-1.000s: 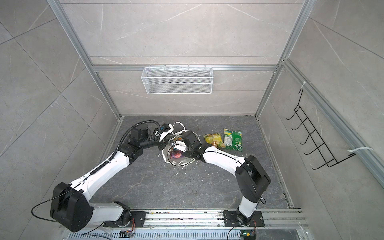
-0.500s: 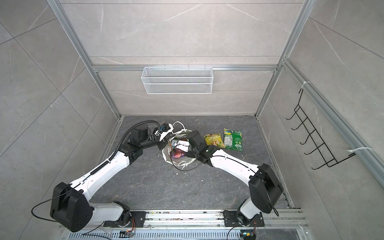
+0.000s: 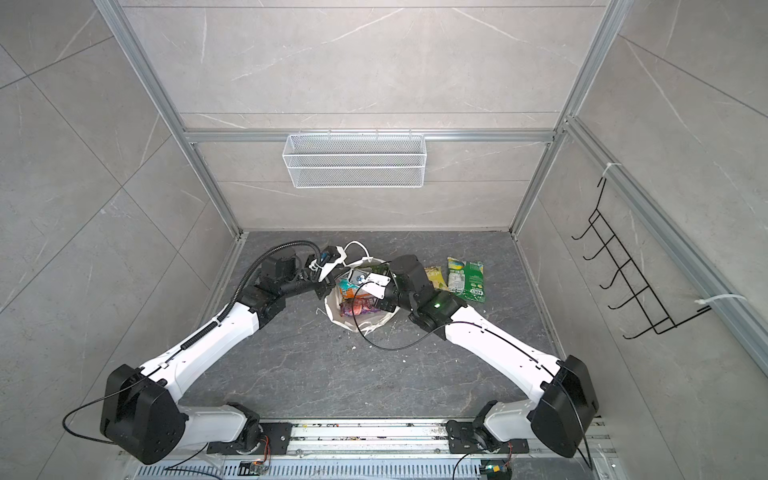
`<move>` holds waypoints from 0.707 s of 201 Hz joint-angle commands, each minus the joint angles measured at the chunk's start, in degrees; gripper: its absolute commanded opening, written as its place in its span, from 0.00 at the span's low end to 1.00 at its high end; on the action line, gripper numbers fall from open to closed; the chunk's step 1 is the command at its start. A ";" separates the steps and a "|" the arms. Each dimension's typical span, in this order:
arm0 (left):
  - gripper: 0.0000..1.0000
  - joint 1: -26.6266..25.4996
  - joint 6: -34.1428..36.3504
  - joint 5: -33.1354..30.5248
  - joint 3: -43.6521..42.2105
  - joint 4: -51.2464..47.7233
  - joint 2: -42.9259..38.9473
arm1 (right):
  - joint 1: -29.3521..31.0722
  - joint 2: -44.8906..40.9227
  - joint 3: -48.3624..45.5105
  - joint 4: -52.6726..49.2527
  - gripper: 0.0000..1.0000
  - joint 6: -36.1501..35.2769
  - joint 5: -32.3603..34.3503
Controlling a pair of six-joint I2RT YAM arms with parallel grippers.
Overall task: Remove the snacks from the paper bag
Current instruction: 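Lift the teal snack bag up out of the paper bag with the right gripper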
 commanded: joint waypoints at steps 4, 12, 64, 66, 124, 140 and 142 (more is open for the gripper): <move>0.00 0.30 -0.43 -0.18 -0.04 1.76 -0.31 | -1.10 -3.81 2.71 -0.93 0.00 3.66 -4.89; 0.00 0.26 -0.61 -0.23 -0.02 2.08 -0.27 | -1.44 -4.59 2.63 -1.02 0.00 4.43 -4.93; 0.00 0.29 -1.29 0.18 0.10 2.42 -0.22 | -5.59 -10.97 2.02 1.83 0.00 13.29 -9.17; 0.00 0.26 -1.32 0.19 0.28 2.24 -0.20 | -5.84 -11.28 2.03 1.92 0.00 13.77 -9.75; 0.00 0.30 -1.44 0.73 0.43 1.75 -0.64 | -12.97 -13.99 3.97 6.45 0.00 28.64 -0.91; 0.00 0.24 -1.69 0.77 -0.45 2.86 -0.99 | -14.94 -11.27 7.83 2.65 0.00 31.76 6.02; 0.00 0.27 -1.84 0.75 -0.66 3.27 -1.05 | -15.32 -10.81 8.57 2.00 0.00 32.23 7.30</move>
